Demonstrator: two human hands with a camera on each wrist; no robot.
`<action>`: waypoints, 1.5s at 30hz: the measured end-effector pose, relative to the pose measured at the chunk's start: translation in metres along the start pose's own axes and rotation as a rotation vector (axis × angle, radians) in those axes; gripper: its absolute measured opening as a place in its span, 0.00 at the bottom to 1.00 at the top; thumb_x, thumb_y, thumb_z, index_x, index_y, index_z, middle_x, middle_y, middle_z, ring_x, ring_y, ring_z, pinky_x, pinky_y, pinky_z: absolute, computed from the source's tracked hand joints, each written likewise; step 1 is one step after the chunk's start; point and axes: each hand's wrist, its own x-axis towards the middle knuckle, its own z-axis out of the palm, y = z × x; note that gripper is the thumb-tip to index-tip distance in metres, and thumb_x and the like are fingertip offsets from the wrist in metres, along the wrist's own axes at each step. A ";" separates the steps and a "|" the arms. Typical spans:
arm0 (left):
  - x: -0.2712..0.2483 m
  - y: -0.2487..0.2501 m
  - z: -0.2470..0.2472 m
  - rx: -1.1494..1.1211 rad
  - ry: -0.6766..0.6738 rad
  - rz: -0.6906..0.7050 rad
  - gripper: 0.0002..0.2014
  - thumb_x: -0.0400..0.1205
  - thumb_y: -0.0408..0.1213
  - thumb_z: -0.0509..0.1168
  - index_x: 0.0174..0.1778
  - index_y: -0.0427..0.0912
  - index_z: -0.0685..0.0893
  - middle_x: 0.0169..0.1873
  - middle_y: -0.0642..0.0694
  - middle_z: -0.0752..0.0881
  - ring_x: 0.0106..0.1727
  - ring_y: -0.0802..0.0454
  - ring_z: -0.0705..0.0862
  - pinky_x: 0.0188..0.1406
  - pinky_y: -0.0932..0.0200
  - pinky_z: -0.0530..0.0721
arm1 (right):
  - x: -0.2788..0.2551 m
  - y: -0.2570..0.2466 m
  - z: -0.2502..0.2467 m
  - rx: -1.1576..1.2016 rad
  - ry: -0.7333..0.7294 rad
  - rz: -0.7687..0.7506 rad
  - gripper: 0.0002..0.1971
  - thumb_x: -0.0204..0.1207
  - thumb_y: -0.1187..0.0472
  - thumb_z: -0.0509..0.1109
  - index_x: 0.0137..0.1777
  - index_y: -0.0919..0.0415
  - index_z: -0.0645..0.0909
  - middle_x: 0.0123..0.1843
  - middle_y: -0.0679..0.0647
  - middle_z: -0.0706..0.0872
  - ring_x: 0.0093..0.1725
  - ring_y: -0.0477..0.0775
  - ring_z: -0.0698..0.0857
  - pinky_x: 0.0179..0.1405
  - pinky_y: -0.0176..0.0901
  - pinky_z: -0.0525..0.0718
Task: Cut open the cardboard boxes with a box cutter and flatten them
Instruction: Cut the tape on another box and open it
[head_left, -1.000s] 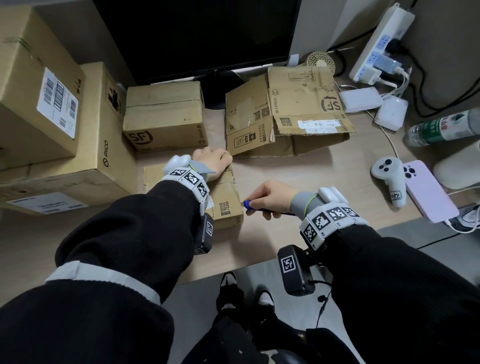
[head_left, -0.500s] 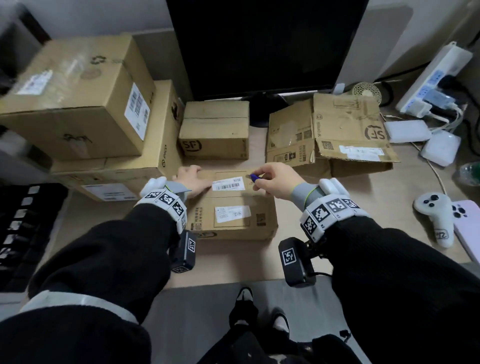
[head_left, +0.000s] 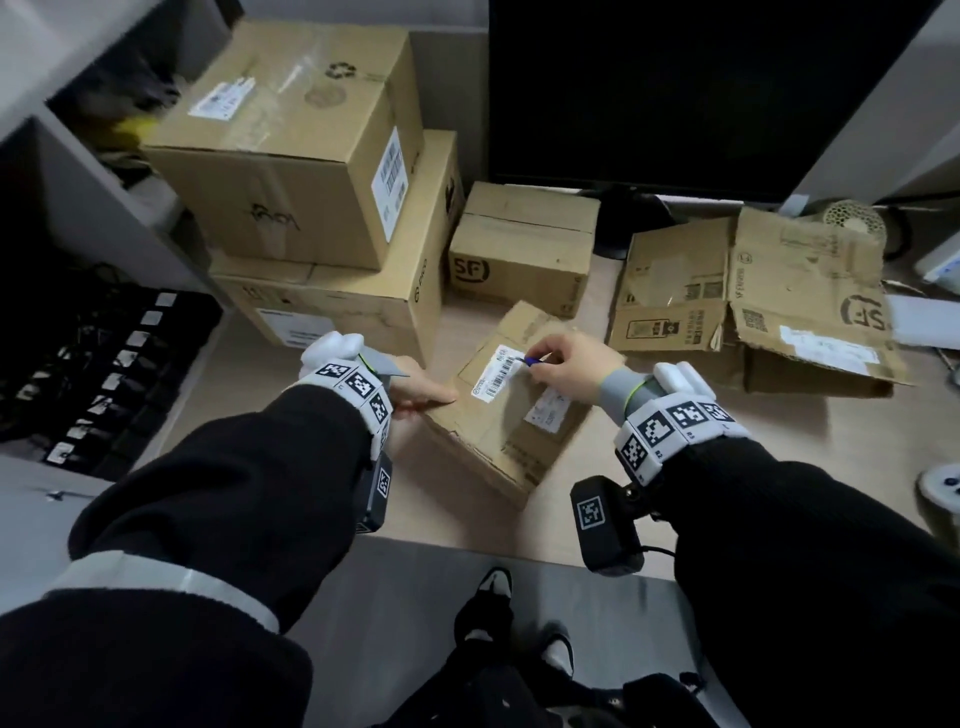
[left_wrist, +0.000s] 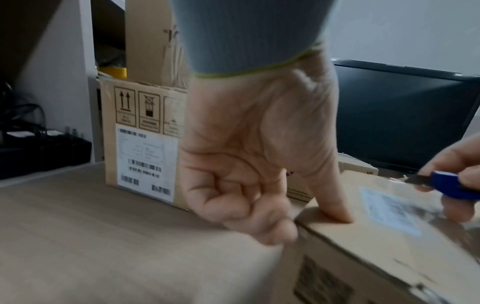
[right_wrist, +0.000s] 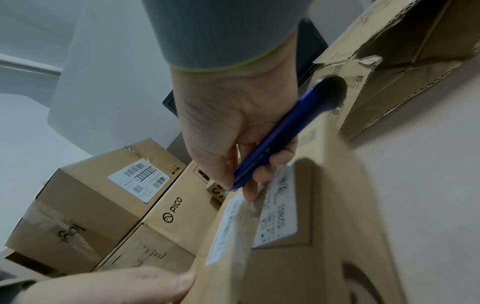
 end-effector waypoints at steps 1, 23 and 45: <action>-0.005 -0.001 -0.001 0.024 -0.055 -0.040 0.25 0.83 0.55 0.63 0.27 0.40 0.75 0.16 0.49 0.77 0.14 0.58 0.71 0.13 0.69 0.68 | 0.000 0.000 -0.002 0.022 -0.014 0.020 0.09 0.80 0.57 0.66 0.57 0.52 0.83 0.46 0.51 0.84 0.47 0.54 0.84 0.45 0.44 0.84; 0.008 0.056 0.019 0.505 0.395 0.216 0.57 0.64 0.66 0.75 0.84 0.56 0.51 0.80 0.33 0.44 0.74 0.30 0.69 0.76 0.44 0.69 | -0.010 0.037 -0.034 0.148 -0.012 0.147 0.12 0.83 0.59 0.58 0.61 0.55 0.79 0.47 0.54 0.84 0.36 0.48 0.79 0.21 0.32 0.69; 0.037 0.128 0.096 0.857 0.502 0.589 0.32 0.83 0.65 0.45 0.82 0.65 0.41 0.84 0.52 0.38 0.84 0.47 0.36 0.78 0.28 0.46 | -0.062 0.120 -0.038 0.445 0.283 0.381 0.11 0.84 0.64 0.49 0.59 0.58 0.71 0.54 0.54 0.88 0.28 0.50 0.83 0.22 0.37 0.70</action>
